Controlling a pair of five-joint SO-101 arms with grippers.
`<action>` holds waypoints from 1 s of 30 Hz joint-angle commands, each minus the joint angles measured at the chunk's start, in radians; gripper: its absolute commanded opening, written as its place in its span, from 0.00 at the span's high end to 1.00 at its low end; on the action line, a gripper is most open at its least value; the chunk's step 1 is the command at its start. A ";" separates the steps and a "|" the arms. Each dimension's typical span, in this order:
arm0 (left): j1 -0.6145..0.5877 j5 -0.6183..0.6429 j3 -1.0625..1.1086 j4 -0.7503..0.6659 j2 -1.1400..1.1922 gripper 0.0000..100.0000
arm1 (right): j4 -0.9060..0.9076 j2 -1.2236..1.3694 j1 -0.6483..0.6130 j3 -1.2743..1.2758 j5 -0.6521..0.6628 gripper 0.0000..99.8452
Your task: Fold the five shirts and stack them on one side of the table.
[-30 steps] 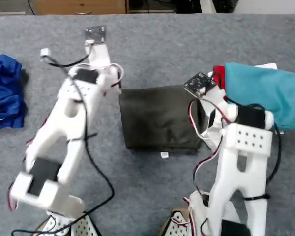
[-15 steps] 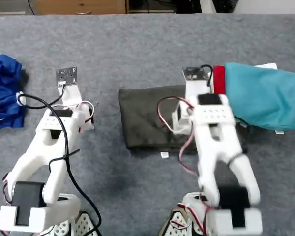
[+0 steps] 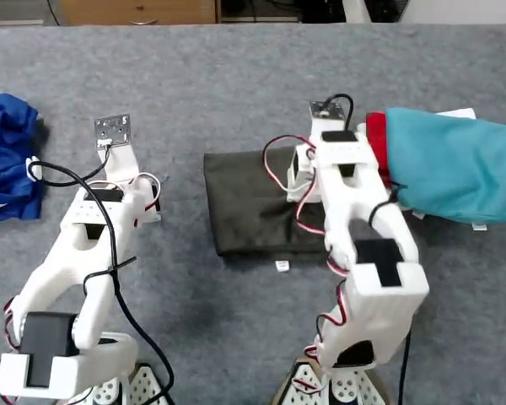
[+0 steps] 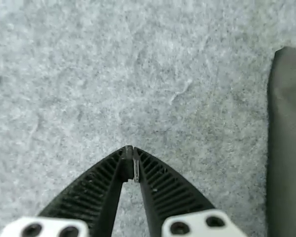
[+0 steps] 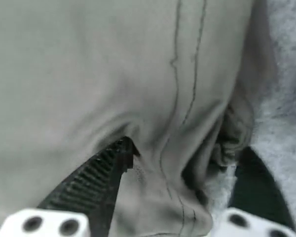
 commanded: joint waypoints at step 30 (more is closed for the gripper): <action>-0.008 -0.049 -0.005 -0.012 -0.035 0.98 | 0.611 0.051 0.486 -1.075 0.511 1.00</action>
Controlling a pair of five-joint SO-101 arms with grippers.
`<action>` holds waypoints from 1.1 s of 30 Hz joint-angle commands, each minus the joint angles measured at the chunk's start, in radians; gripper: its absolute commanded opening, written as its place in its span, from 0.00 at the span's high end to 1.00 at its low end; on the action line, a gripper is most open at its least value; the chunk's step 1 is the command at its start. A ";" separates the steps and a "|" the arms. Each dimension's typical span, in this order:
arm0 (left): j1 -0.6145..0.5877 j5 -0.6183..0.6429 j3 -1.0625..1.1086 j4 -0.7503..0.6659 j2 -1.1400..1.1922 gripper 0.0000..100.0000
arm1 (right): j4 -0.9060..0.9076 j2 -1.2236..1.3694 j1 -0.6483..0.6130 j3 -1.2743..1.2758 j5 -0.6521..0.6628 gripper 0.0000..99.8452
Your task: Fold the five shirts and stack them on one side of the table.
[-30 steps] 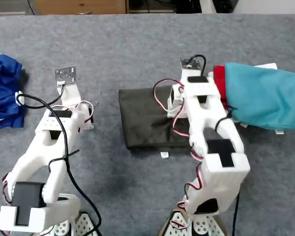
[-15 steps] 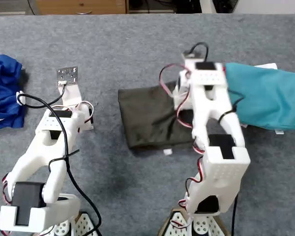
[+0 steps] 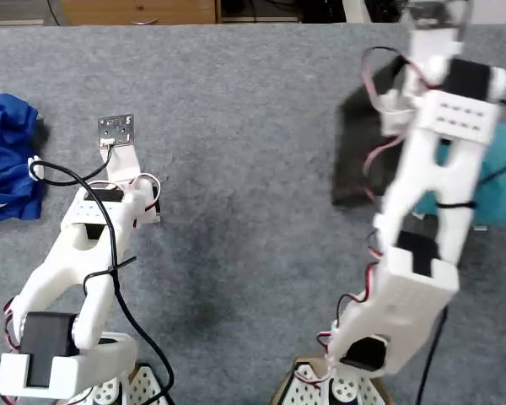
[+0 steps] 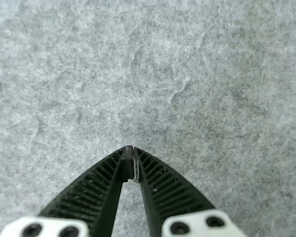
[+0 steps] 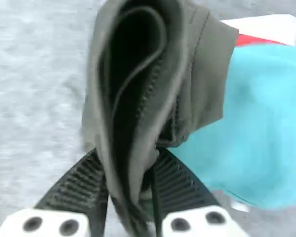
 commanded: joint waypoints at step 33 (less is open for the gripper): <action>-0.035 0.000 0.009 -0.003 -0.031 0.98 | 0.018 0.139 0.257 -0.295 0.046 0.95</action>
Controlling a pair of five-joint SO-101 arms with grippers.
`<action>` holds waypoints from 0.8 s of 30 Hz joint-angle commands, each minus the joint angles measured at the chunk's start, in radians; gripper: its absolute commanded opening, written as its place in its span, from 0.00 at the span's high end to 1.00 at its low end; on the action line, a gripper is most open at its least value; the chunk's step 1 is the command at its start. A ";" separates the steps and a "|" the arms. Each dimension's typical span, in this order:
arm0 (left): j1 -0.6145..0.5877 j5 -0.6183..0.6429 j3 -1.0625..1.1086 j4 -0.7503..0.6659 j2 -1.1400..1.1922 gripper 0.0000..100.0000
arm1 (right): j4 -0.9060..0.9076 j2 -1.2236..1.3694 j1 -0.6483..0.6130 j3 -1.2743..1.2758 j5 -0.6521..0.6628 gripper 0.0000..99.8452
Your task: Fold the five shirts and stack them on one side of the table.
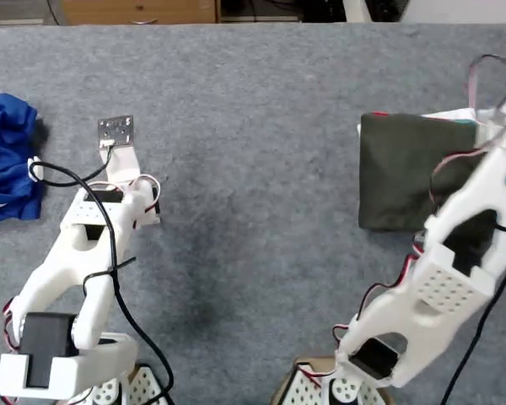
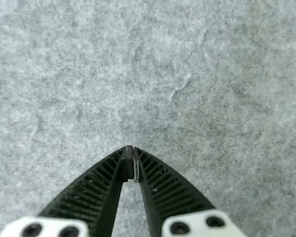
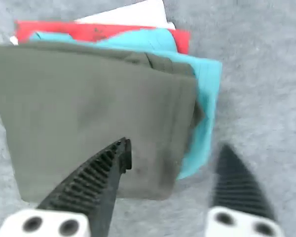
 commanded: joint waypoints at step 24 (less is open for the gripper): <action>-0.044 0.003 -0.008 0.020 -0.030 0.98 | -0.578 0.588 0.025 -0.134 0.026 0.90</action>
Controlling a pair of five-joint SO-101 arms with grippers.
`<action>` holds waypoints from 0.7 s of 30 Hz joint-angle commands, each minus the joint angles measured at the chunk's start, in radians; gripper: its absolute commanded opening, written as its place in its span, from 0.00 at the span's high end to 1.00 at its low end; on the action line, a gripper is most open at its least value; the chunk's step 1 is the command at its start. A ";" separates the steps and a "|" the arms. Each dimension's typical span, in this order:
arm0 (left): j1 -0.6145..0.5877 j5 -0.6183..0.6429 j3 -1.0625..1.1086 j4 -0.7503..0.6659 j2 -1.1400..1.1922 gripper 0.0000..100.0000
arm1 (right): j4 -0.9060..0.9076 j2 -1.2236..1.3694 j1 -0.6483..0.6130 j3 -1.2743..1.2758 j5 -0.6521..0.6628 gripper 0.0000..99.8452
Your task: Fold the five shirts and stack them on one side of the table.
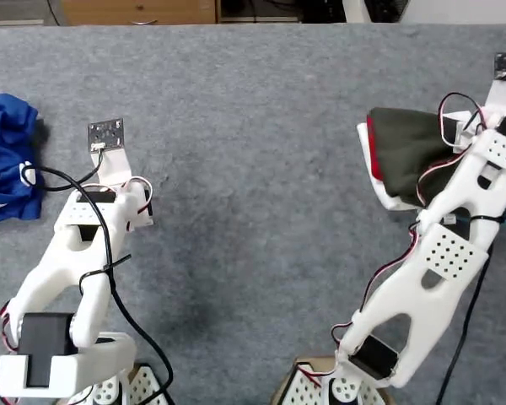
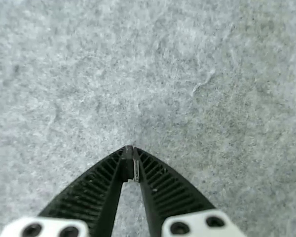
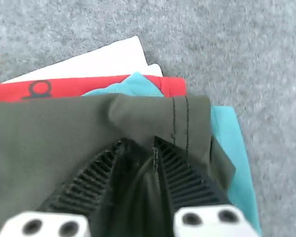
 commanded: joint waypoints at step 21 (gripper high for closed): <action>-0.126 0.000 -0.118 0.206 -0.076 0.98 | 0.597 -0.536 -0.116 -0.503 -0.044 0.90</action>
